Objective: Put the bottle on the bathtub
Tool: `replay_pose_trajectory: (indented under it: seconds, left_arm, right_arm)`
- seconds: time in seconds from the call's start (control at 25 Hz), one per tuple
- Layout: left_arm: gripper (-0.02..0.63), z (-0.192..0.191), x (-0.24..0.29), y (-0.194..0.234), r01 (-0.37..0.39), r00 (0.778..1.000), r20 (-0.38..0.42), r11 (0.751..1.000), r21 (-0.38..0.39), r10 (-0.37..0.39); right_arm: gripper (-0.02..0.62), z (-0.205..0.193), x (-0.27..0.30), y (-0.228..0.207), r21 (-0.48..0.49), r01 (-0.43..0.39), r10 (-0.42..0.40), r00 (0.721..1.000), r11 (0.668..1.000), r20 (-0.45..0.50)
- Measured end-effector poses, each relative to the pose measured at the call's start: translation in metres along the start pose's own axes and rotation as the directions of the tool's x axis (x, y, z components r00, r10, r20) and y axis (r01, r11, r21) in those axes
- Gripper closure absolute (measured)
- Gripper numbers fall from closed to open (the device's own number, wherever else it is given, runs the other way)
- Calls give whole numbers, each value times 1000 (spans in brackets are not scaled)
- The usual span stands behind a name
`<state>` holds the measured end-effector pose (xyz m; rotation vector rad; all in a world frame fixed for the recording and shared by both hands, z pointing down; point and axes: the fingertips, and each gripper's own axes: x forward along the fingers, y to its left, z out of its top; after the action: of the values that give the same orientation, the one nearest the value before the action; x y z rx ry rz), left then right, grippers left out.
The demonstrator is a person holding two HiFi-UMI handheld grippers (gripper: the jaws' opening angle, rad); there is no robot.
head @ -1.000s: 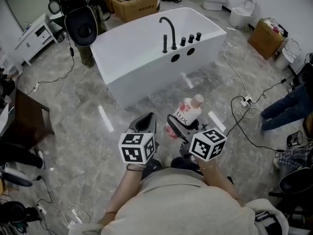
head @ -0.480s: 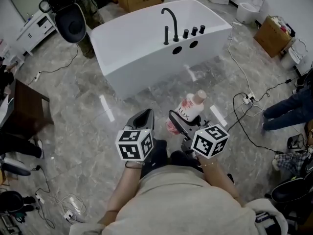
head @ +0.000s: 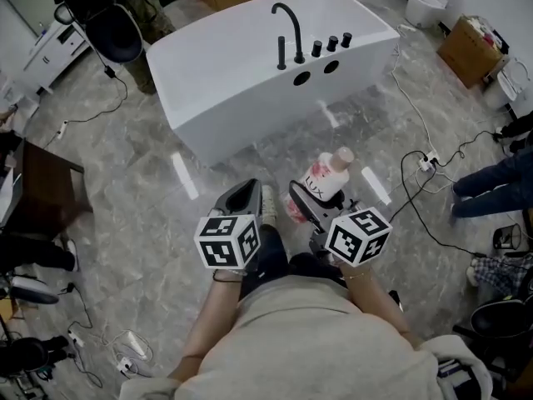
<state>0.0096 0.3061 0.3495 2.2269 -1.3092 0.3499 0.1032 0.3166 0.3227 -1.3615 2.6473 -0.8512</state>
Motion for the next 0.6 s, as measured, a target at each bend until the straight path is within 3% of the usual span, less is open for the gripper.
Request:
replay_pose_trajectory:
  seconds: [0.32, 0.6]
  left_arm:
    - [595, 57, 90, 45, 48, 999, -4, 999, 1, -48]
    - [595, 142, 169, 104, 85, 996, 8, 996, 9, -85]
  right_arm:
    - [368, 46, 80, -57, -16, 63, -63, 998, 998, 31]
    - [368, 103, 191, -86, -28, 45, -44, 999, 999, 25]
